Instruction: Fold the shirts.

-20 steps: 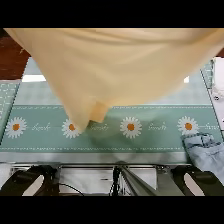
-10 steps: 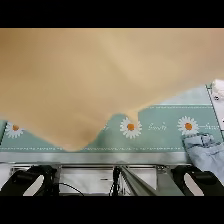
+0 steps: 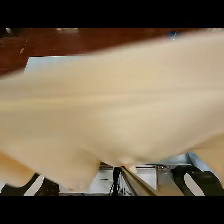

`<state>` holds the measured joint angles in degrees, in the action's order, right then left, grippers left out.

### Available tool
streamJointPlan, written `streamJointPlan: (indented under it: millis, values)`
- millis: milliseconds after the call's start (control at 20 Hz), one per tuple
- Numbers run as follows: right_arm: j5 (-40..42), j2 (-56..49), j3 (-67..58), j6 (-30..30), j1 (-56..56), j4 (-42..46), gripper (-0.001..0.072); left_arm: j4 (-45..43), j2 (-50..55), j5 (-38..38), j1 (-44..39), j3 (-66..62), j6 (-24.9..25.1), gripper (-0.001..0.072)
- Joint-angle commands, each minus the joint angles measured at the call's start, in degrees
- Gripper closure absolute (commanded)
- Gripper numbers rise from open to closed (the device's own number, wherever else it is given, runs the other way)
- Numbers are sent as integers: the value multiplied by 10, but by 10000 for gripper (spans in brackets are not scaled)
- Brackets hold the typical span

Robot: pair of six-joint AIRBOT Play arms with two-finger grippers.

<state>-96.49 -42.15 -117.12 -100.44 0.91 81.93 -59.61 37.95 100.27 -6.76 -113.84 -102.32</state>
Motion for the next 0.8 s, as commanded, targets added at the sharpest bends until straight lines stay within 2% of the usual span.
streamJointPlan:
  millis: [0,50,150,200,300,450,550,750]
  values:
    - [-95,-50,89,85,0,11,692,-50,6,46,16,127,76,685]
    - [-78,-74,126,114,0,9,692,-82,16,18,17,185,118,684]
    - [23,-136,190,176,0,11,692,-117,50,-89,17,285,191,683]
    - [76,-177,207,183,0,7,692,-123,78,-155,17,323,218,683]
    - [130,-271,208,185,0,-10,691,-125,148,-272,17,364,255,682]
    - [235,-380,208,201,0,-25,691,-124,263,-401,17,366,317,682]
    - [322,-430,208,210,0,-25,691,-124,327,-471,17,366,343,682]
    - [452,-491,208,210,0,-25,691,-122,430,-562,17,366,343,681]
